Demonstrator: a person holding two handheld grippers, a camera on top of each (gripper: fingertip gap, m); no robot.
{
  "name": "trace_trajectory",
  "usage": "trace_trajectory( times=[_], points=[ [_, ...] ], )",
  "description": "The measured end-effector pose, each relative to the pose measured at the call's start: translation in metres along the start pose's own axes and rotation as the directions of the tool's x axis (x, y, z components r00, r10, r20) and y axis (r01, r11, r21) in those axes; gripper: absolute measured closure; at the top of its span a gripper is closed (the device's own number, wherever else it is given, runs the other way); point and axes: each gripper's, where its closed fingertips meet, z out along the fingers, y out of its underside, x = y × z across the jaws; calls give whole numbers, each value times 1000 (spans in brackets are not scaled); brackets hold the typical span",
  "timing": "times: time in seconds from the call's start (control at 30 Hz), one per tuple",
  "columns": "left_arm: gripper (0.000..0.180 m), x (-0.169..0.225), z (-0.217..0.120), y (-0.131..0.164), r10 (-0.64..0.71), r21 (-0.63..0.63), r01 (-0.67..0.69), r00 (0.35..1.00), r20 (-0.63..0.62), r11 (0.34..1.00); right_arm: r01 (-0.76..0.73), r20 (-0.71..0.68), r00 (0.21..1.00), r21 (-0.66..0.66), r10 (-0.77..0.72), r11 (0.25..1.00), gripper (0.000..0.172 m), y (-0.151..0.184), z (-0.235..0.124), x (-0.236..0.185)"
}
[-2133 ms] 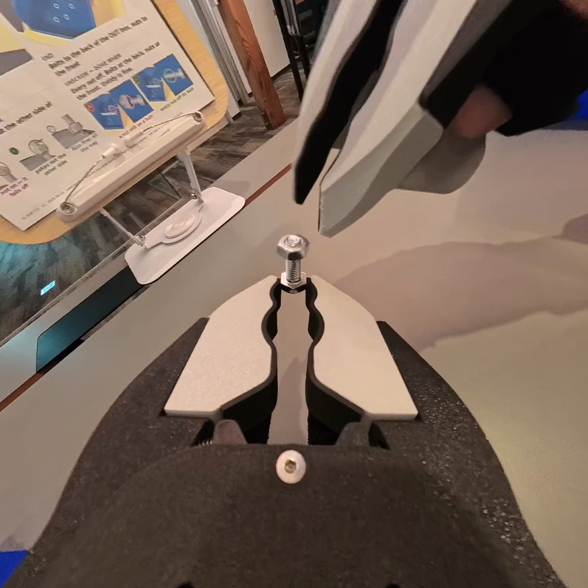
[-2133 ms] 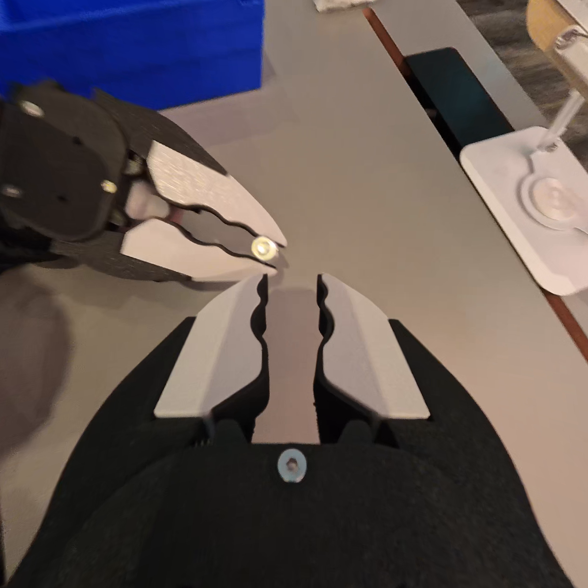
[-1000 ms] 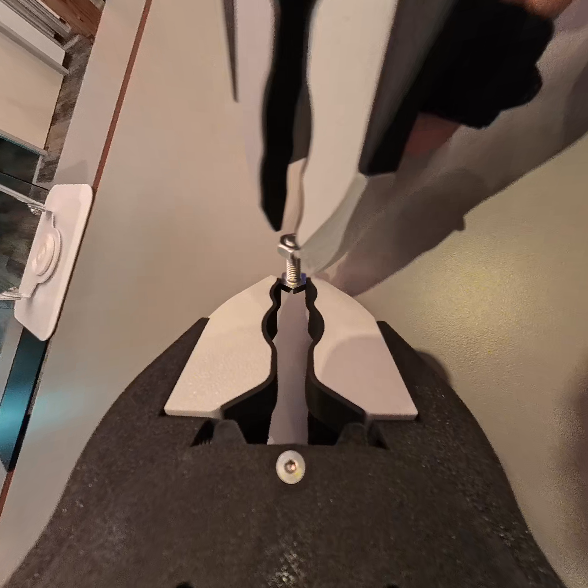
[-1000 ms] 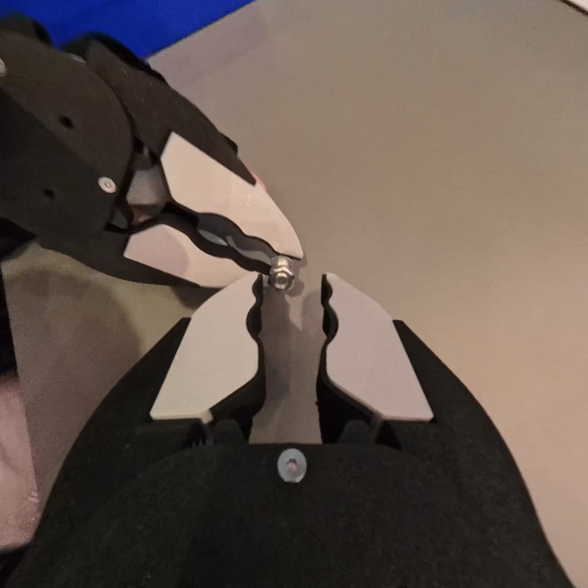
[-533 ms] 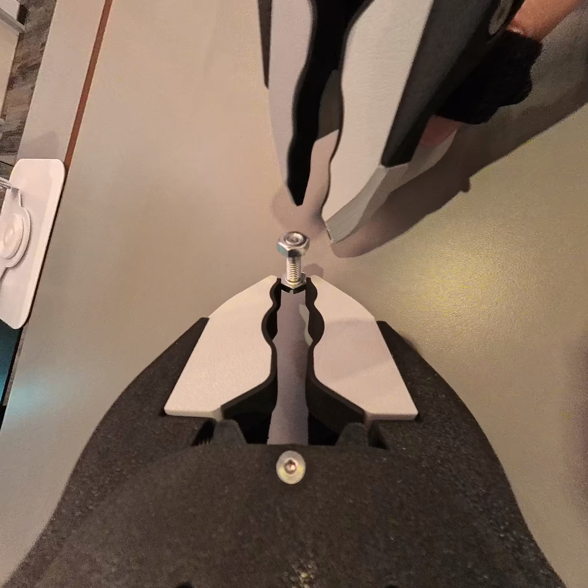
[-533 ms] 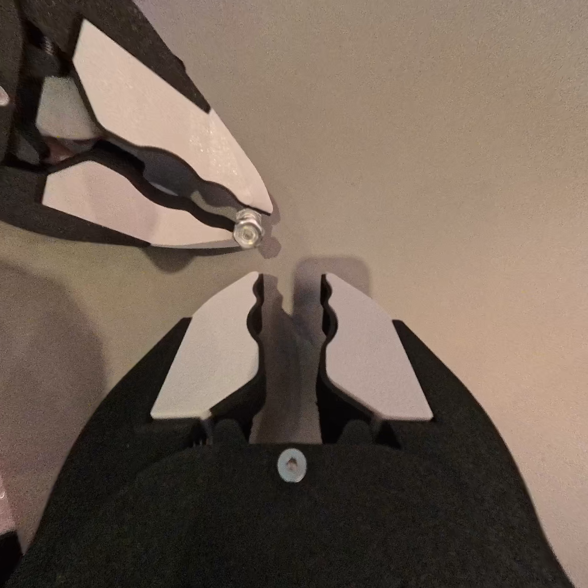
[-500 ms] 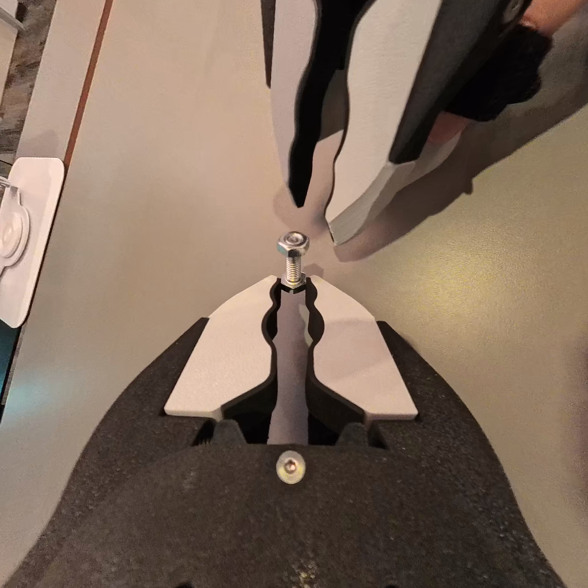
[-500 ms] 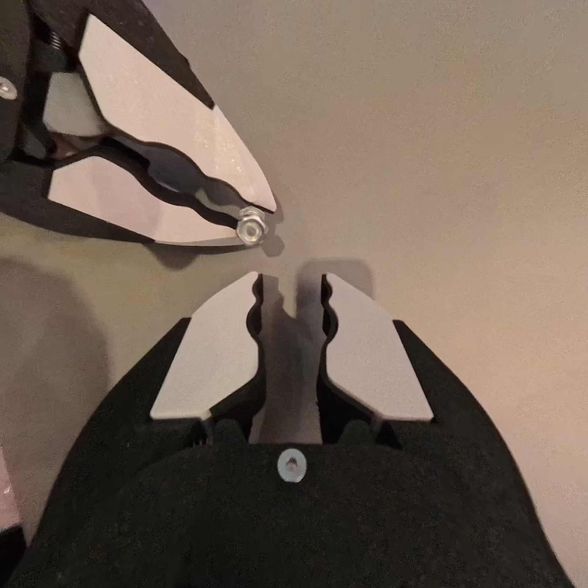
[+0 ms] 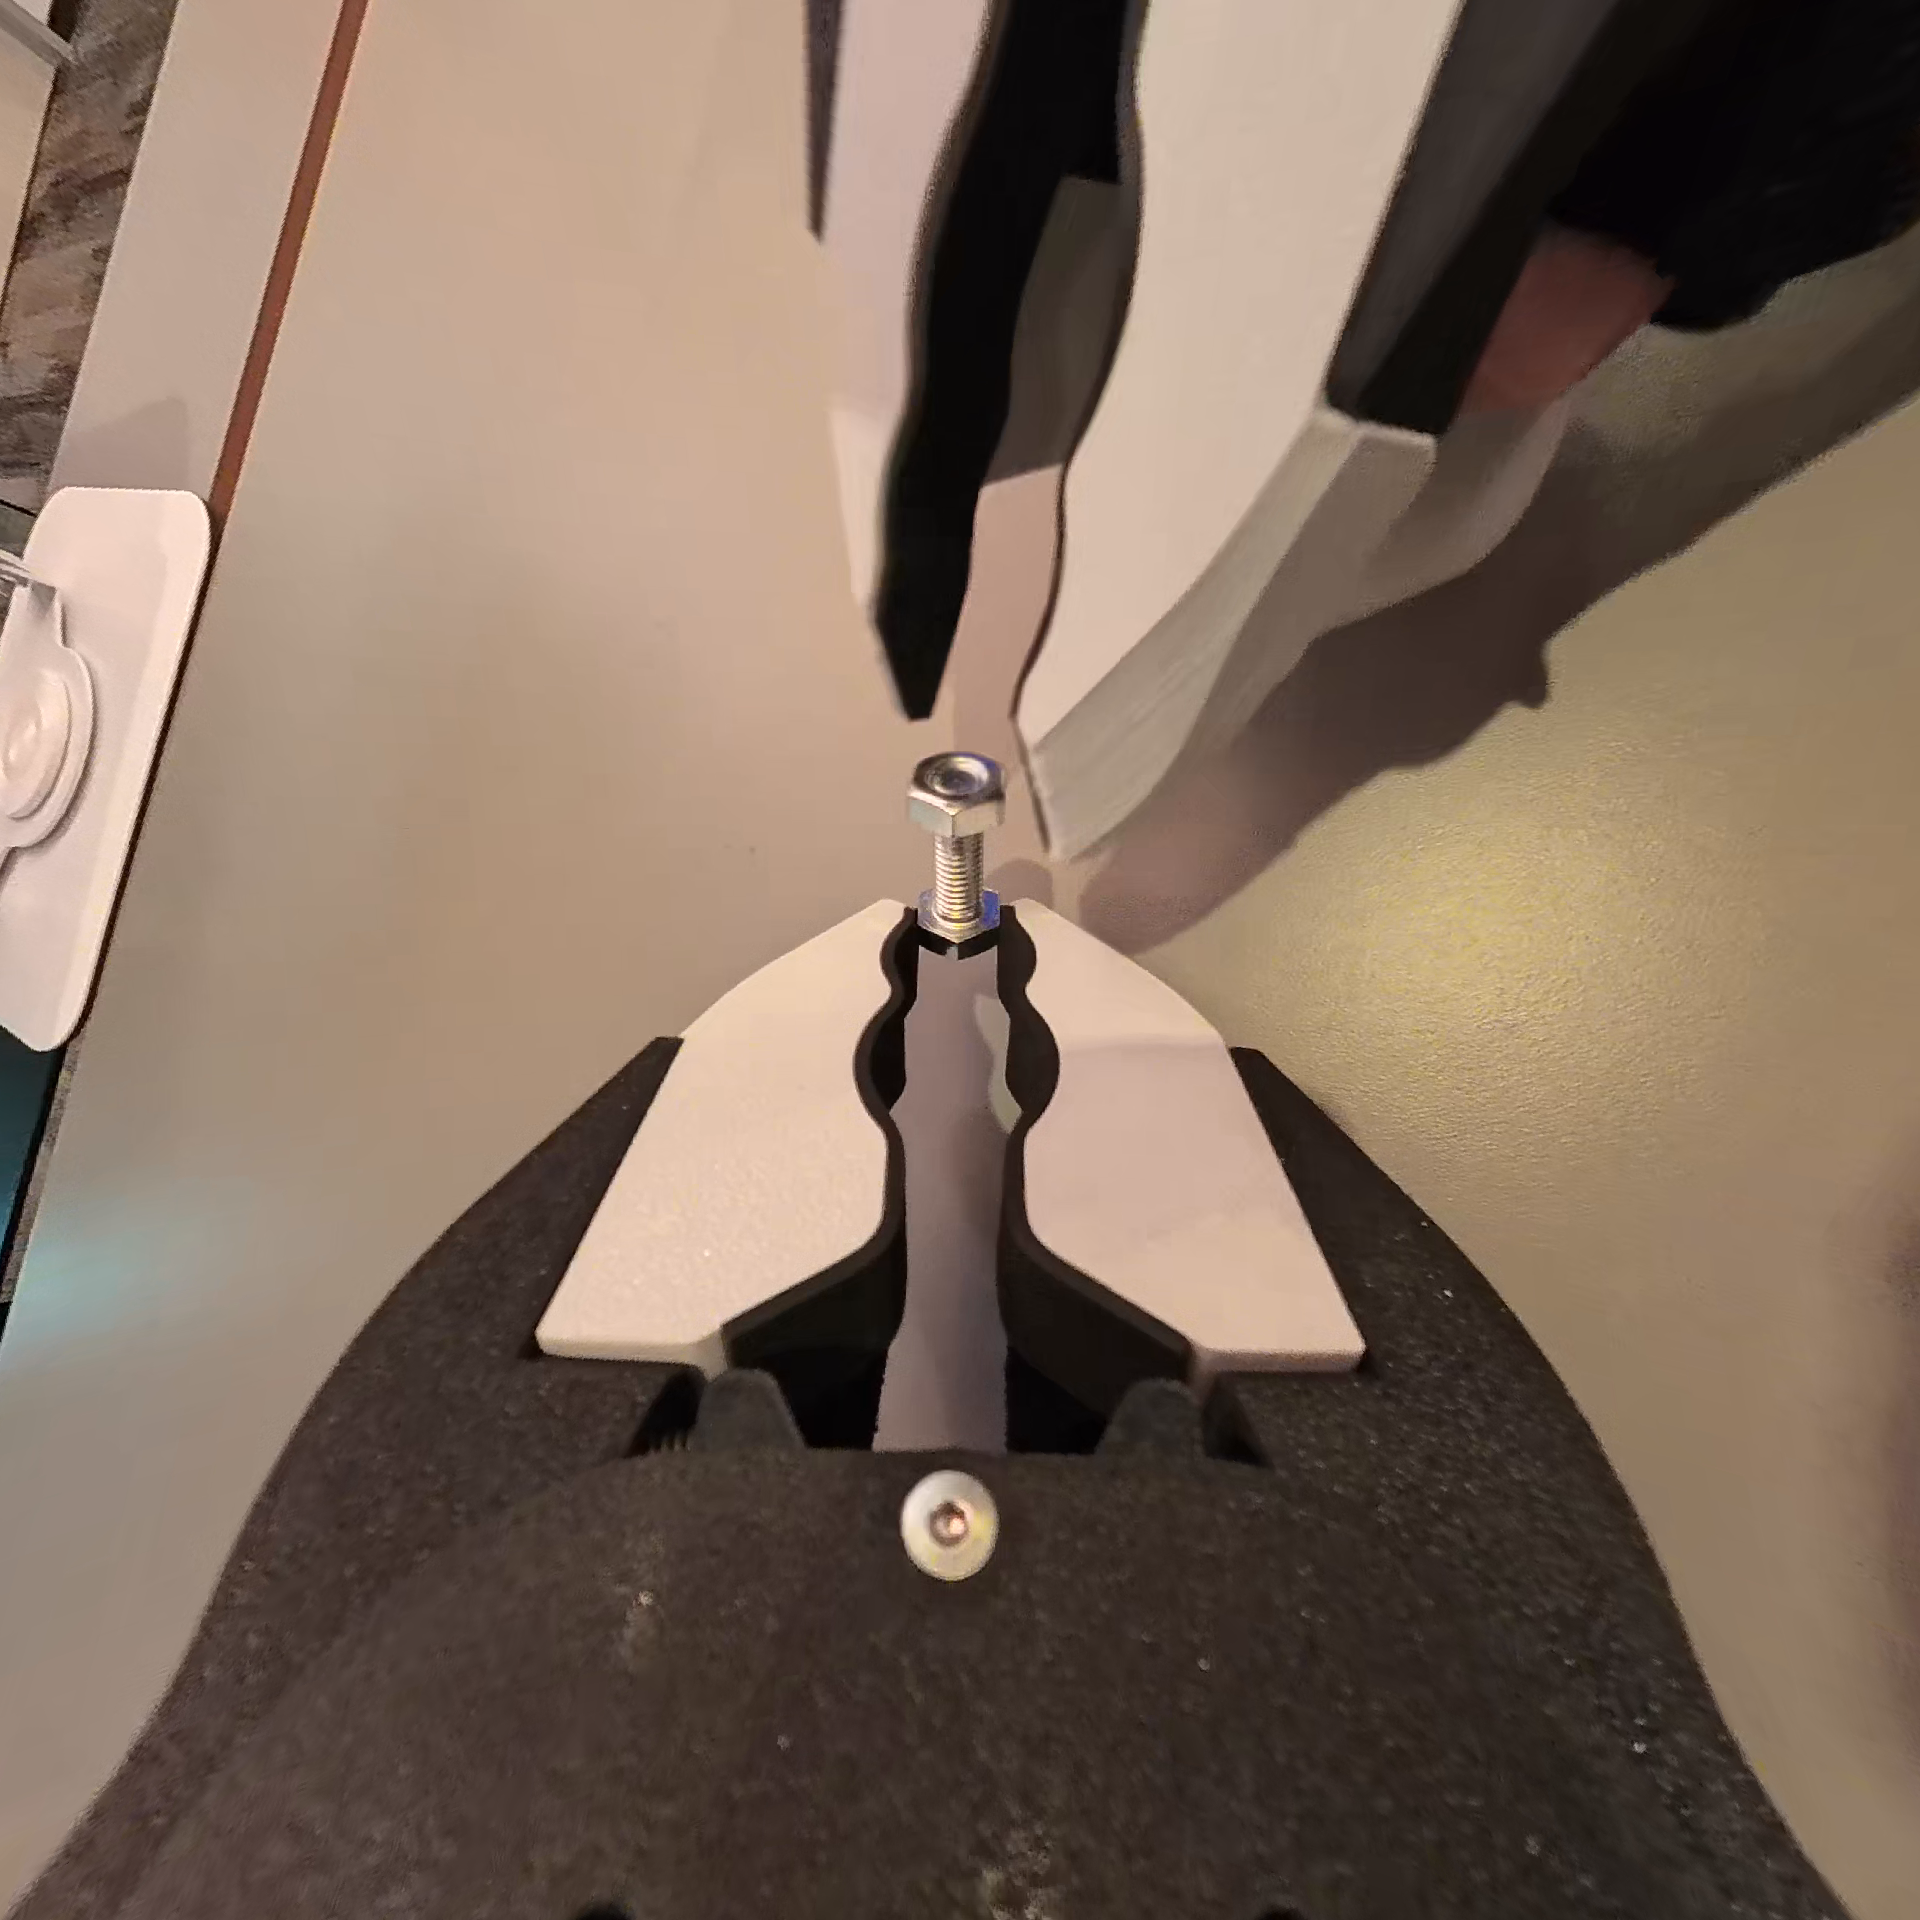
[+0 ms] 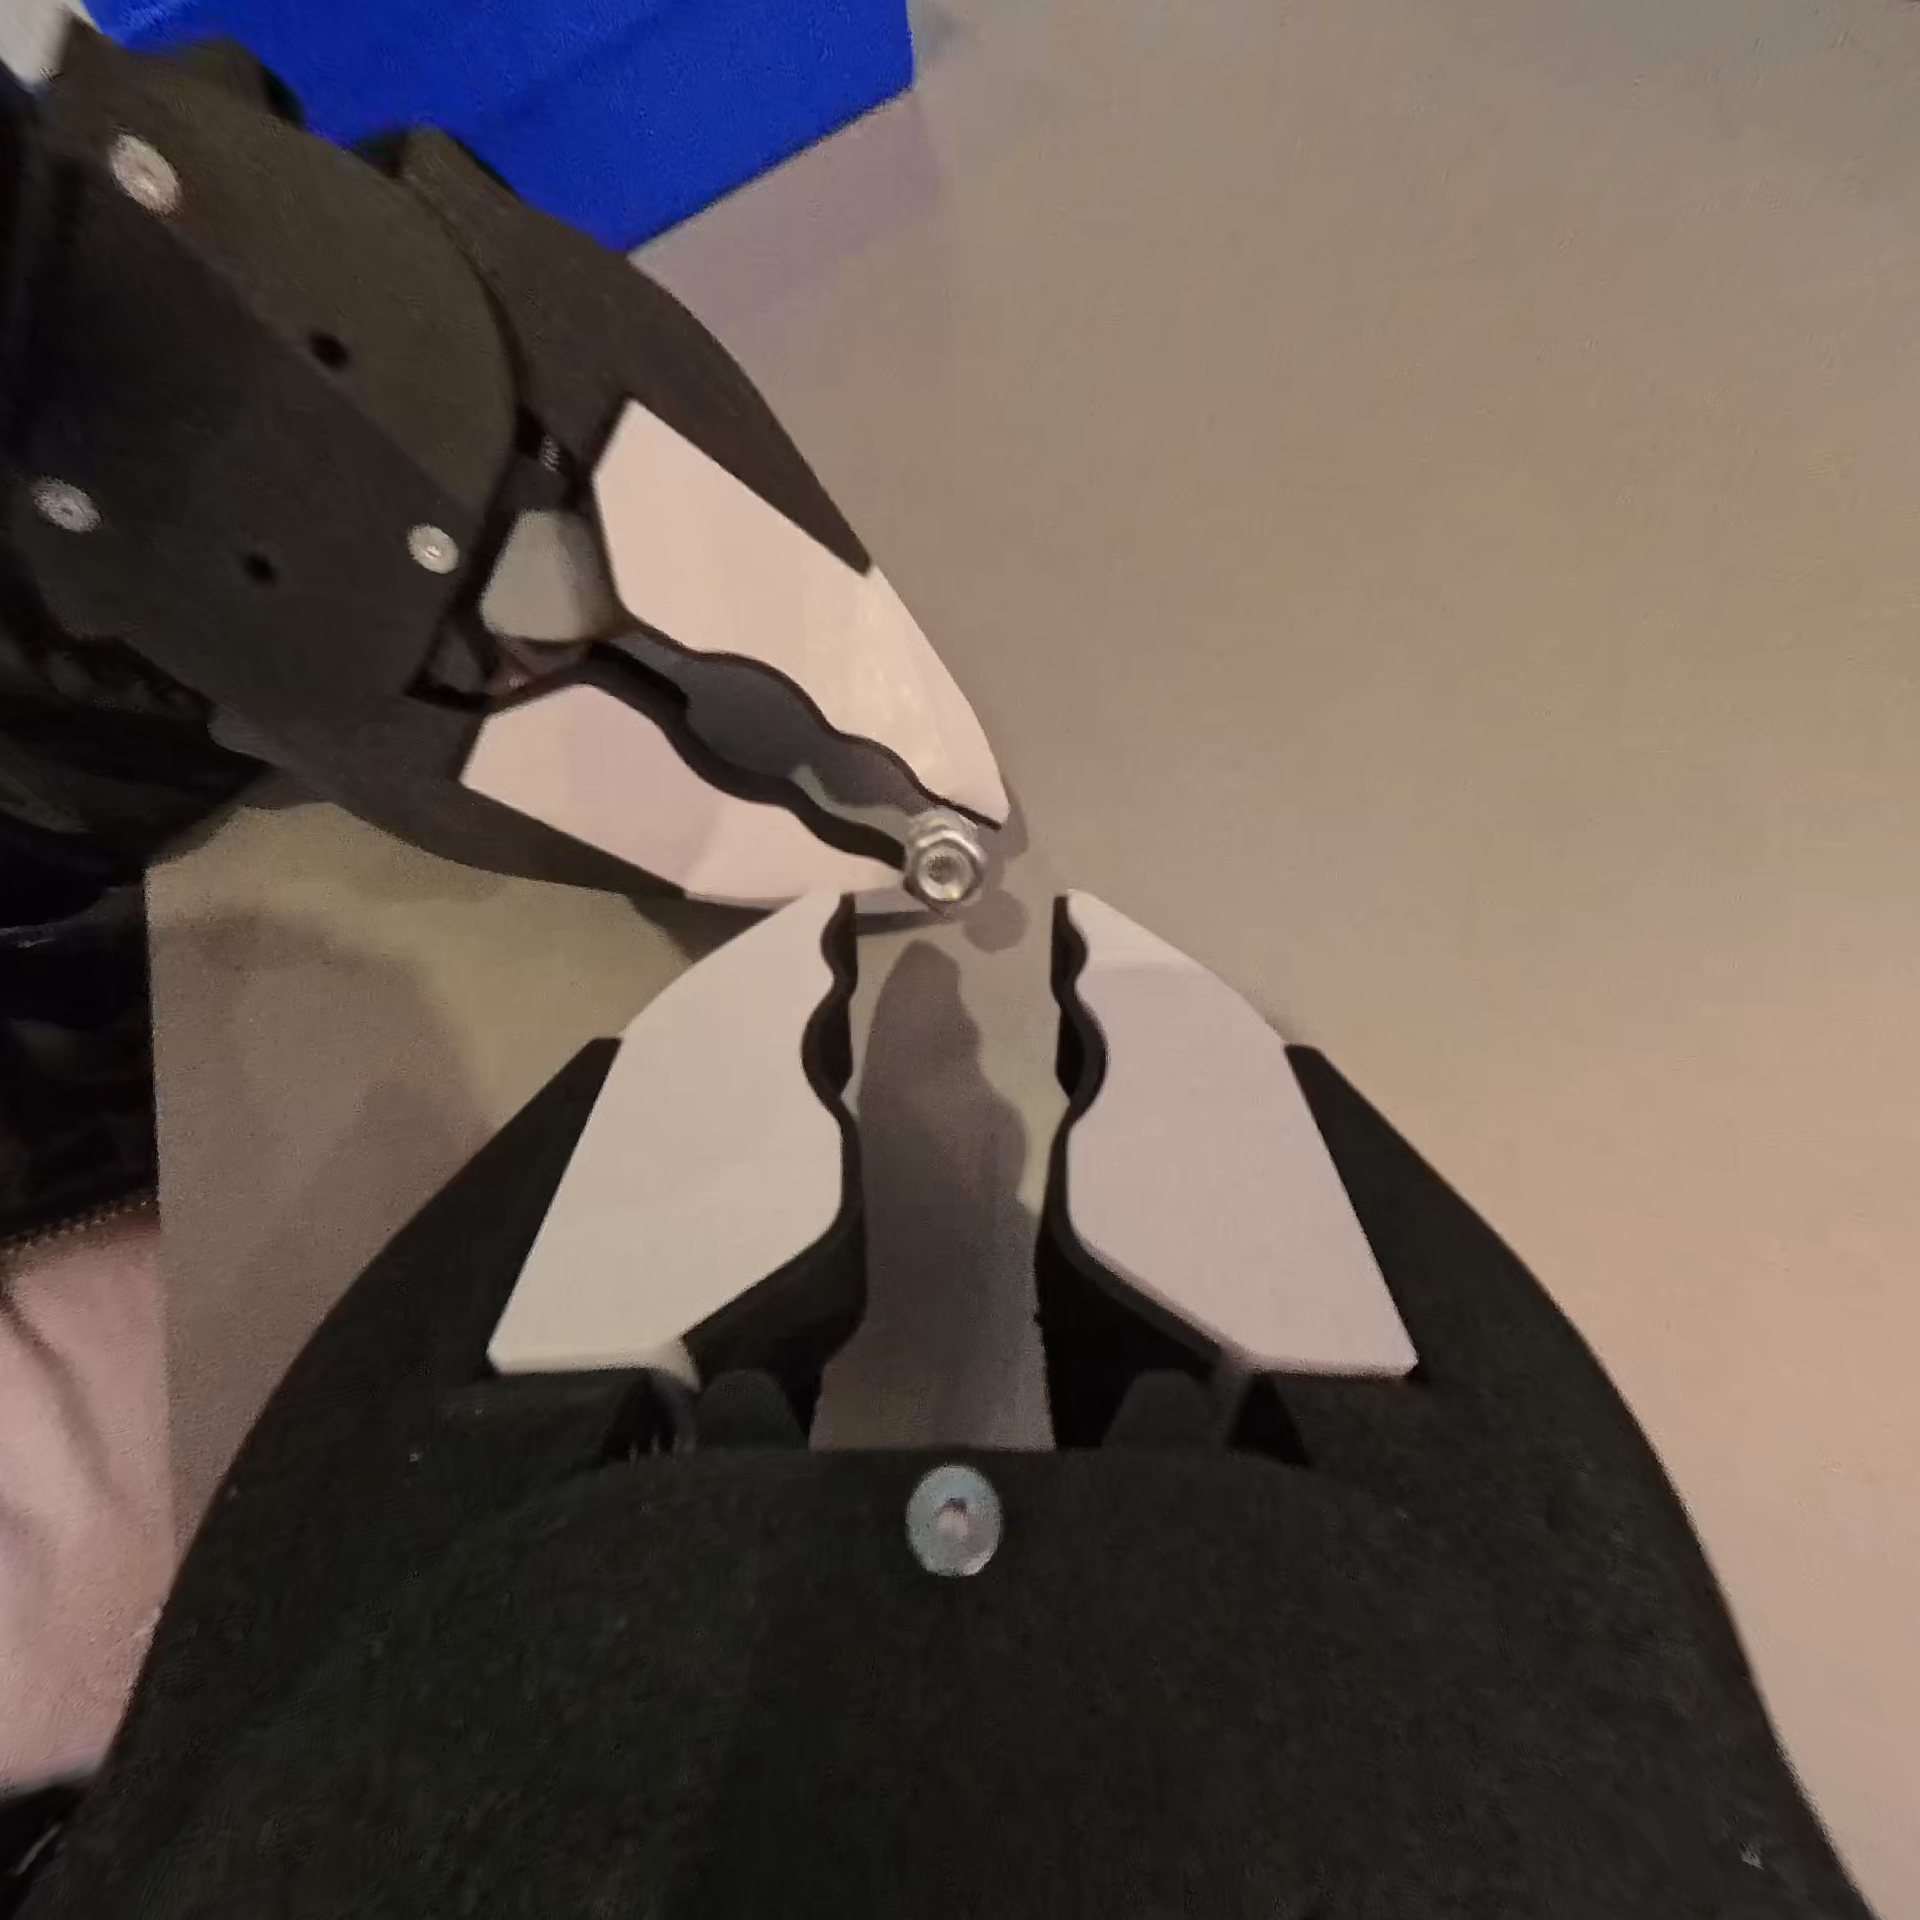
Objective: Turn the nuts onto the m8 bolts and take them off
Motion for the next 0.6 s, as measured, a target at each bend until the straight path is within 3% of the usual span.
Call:
trace_trajectory(
  times=[0.07,0.2,0.4,0.6],
  points=[
    [166,1,0,-1,4,1,-4,1000,-1,1000,18,-28,999,9,-18,1000,136,-5,3,0],
    [166,-2,-1,0,7,-6,-7,1000,9,1000,5,-112,994,-100,-16,995,141,17,4,17],
    [166,2,1,3,14,-22,-14,1000,-7,1000,-12,-15,1000,-16,12,1000,136,3,4,2],
    [166,2,1,4,12,-25,-12,1000,-14,1000,-7,-83,997,-132,-4,991,139,25,5,16]
  ],
)
